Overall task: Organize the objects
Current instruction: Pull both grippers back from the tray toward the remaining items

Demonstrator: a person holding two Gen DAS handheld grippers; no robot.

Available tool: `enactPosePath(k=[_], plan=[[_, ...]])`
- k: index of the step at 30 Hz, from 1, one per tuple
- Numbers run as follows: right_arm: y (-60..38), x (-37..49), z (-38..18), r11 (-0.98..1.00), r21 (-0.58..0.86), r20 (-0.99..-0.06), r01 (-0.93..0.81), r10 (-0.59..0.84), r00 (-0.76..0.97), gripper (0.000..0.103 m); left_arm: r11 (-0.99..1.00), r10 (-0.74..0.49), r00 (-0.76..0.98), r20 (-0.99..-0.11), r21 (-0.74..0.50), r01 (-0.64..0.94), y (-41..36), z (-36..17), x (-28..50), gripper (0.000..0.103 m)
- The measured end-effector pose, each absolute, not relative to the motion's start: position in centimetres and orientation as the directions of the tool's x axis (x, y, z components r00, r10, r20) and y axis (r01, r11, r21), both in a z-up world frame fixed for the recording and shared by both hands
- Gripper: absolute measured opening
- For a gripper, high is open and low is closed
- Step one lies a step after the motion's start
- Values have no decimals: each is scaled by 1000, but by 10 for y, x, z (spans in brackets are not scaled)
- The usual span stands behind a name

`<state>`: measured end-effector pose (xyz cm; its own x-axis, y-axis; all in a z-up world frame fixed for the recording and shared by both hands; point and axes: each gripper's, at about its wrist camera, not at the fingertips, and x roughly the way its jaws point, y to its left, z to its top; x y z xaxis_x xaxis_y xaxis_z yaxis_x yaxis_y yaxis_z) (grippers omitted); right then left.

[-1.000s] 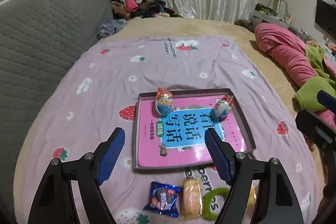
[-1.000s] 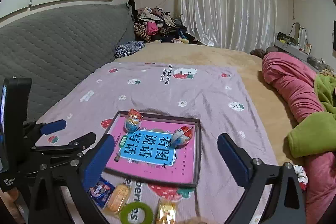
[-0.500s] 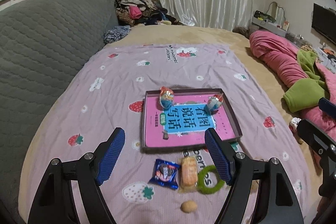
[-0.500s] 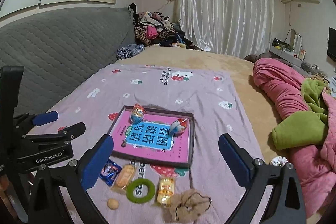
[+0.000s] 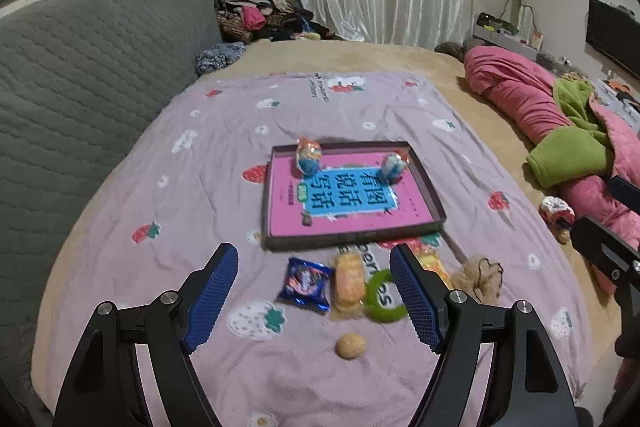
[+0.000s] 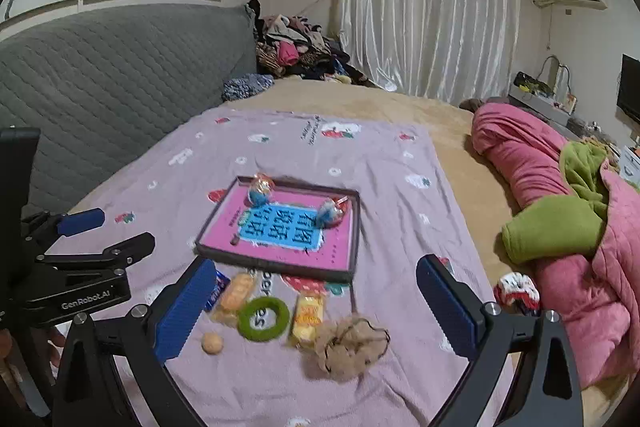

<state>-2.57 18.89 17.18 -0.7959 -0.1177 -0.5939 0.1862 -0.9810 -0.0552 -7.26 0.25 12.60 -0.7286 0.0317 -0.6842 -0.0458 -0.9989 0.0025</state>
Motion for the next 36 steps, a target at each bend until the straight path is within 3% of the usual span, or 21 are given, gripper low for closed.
enactPosePath(k=[36], plan=[[220,3,60,-983,-77,-700,166,-65,-711,101,-996,80,-639,-765,-36,-82,17,20,-46,80]])
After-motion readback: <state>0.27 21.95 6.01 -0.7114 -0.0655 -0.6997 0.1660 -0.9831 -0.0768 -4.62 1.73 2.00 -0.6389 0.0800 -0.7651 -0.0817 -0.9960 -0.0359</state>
